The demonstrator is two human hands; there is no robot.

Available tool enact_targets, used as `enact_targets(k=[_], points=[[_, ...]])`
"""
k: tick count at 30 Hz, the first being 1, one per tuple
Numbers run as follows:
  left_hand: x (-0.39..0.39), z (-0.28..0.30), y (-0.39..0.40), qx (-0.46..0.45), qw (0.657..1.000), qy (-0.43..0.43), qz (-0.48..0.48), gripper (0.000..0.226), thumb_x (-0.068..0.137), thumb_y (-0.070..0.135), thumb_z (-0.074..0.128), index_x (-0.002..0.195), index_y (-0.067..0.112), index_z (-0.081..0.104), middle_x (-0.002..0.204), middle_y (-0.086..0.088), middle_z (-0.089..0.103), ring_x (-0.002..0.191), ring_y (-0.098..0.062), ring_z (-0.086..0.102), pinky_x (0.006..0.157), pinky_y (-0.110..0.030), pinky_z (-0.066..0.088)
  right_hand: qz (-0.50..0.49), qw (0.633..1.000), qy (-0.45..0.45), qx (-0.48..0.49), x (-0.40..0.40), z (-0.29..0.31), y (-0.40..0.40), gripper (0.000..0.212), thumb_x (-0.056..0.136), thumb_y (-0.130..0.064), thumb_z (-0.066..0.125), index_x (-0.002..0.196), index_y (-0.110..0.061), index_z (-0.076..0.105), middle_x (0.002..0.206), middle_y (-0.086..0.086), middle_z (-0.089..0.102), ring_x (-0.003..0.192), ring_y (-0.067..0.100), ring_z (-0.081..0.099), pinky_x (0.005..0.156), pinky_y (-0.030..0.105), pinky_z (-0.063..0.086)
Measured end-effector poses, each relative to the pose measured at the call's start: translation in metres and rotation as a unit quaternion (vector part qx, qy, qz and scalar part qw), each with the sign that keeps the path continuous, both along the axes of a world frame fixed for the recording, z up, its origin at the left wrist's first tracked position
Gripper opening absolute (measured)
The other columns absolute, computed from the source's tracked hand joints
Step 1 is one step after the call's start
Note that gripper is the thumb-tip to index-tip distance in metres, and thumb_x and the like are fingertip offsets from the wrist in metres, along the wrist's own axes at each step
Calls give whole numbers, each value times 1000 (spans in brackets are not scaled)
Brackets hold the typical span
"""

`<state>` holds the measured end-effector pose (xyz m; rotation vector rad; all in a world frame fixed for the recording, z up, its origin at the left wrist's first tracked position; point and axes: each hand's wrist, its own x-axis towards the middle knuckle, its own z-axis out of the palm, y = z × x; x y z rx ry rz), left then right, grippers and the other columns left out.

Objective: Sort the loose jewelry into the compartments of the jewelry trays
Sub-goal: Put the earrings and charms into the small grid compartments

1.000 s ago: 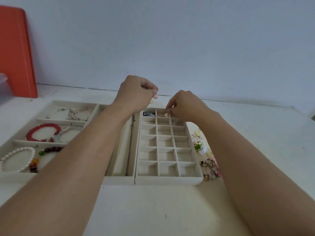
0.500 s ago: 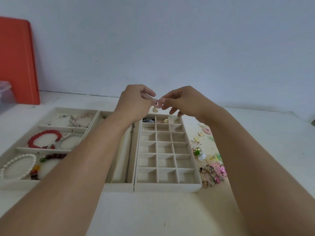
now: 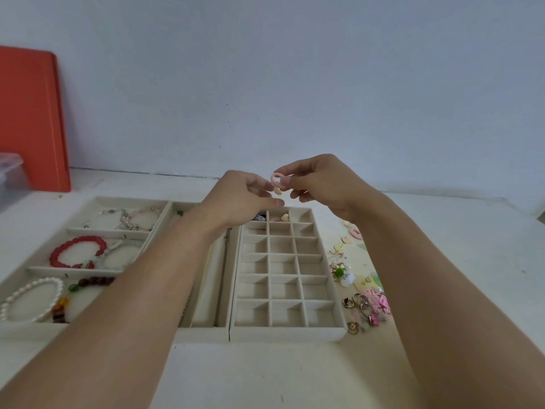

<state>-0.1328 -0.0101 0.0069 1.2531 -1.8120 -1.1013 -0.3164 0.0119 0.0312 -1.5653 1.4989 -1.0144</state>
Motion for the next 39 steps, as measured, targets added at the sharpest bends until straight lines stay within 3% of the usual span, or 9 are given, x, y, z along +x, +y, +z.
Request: enact_targets(k=[7,12,16,18,23,26,30,35,39], points=[[1,0,-1,-13,999,34,26,7,84,24,81,87,20,76,93,-6,77,97,-28,71,74,-24,50,10,999,-23,38,-3,4,3,21,84,-20,82,100,-8,73,87,3,76,70,14,63,64,23,51],[0,-1,-2,-13,998,37,39,16,83,24,82,96,17,75,90,0,78,83,-14,70,72,-23,50,13,999,-5,41,-3,3,5,27,89,-12,74,114,-20,71,93,9,78,70,14,63,66,26,50],[0,-2,-6,-11,998,42,48,11,84,21,79,94,21,76,87,5,77,72,-2,68,59,-13,45,7,999,17,31,-2,1,5,17,89,-20,76,106,-24,75,92,6,78,71,12,63,69,28,49],[0,-2,-7,2,998,52,38,7,88,24,74,93,21,77,85,8,78,75,-3,70,60,-15,45,3,1000,22,19,-1,0,4,14,89,-24,77,103,-24,76,90,3,78,71,12,64,69,28,50],[-1,-6,-11,19,995,81,50,25,93,43,67,94,20,77,82,9,78,69,-1,71,57,-14,46,5,999,34,4,-2,-2,3,14,87,-27,78,101,-30,79,85,-3,78,70,10,64,69,27,50],[1,-8,-12,13,994,87,65,16,91,34,72,91,19,77,81,9,78,68,0,71,53,-9,45,19,998,55,15,-2,-1,3,20,88,-28,77,107,-31,79,88,-4,78,70,7,64,67,25,50],[2,-6,-12,20,992,109,67,9,85,18,79,93,17,77,85,2,78,73,-6,73,67,-19,50,28,997,55,37,-3,-1,3,23,88,-22,75,110,-27,77,90,-3,79,69,7,65,66,24,50],[1,-3,-8,6,993,103,64,9,82,18,81,91,20,77,85,1,78,75,-8,70,65,-20,47,22,999,12,34,0,-6,1,11,91,-18,72,98,-18,80,86,1,76,69,12,61,65,25,49],[0,-3,-8,0,994,91,52,11,82,19,82,91,22,77,76,6,75,72,-6,68,59,-14,44,-11,1000,11,0,1,-12,-3,9,89,-27,77,89,-18,81,77,1,74,65,10,58,61,21,48]])
